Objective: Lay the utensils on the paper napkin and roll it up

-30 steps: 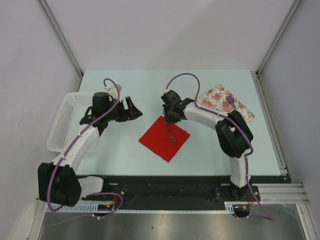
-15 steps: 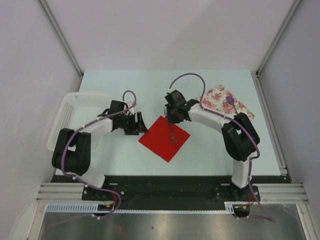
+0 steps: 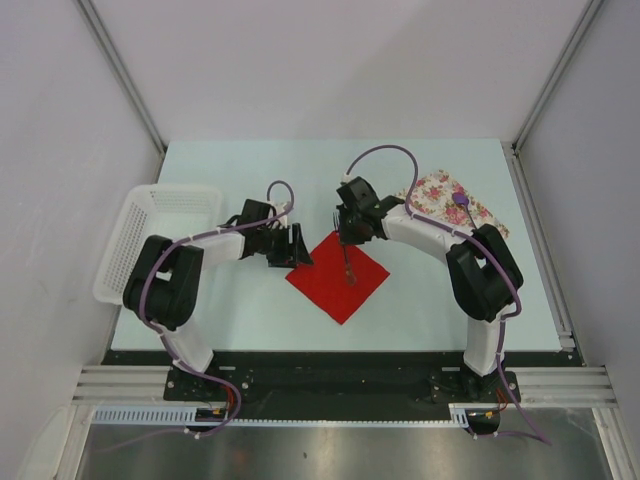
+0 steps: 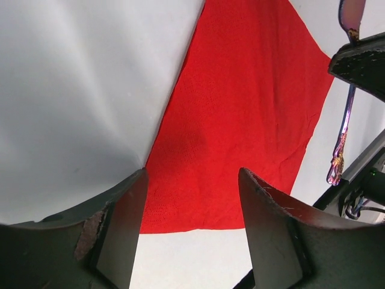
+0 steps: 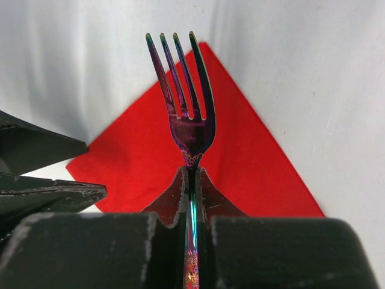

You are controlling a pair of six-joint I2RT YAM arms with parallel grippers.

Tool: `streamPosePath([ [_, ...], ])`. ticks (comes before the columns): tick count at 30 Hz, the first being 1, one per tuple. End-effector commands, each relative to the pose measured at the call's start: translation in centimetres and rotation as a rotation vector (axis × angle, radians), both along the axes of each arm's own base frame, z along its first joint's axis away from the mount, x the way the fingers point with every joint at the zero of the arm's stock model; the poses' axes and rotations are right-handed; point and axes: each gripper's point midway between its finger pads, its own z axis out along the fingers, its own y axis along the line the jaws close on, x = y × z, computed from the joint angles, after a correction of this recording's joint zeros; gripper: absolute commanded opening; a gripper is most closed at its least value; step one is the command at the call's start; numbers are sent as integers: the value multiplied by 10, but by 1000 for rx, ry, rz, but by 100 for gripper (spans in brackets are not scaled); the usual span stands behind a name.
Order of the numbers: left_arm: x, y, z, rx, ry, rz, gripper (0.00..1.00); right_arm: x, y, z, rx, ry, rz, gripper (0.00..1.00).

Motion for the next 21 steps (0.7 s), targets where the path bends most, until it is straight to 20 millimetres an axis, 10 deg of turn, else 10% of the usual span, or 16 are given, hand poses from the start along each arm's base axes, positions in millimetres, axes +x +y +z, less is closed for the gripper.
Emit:
streamPosePath([
  [1, 4, -18, 4, -45, -12, -11, 67, 9, 2, 24, 57, -50, -25, 0],
  [21, 23, 35, 121, -88, -333, 168, 98, 8, 25, -10, 9, 36, -100, 5],
])
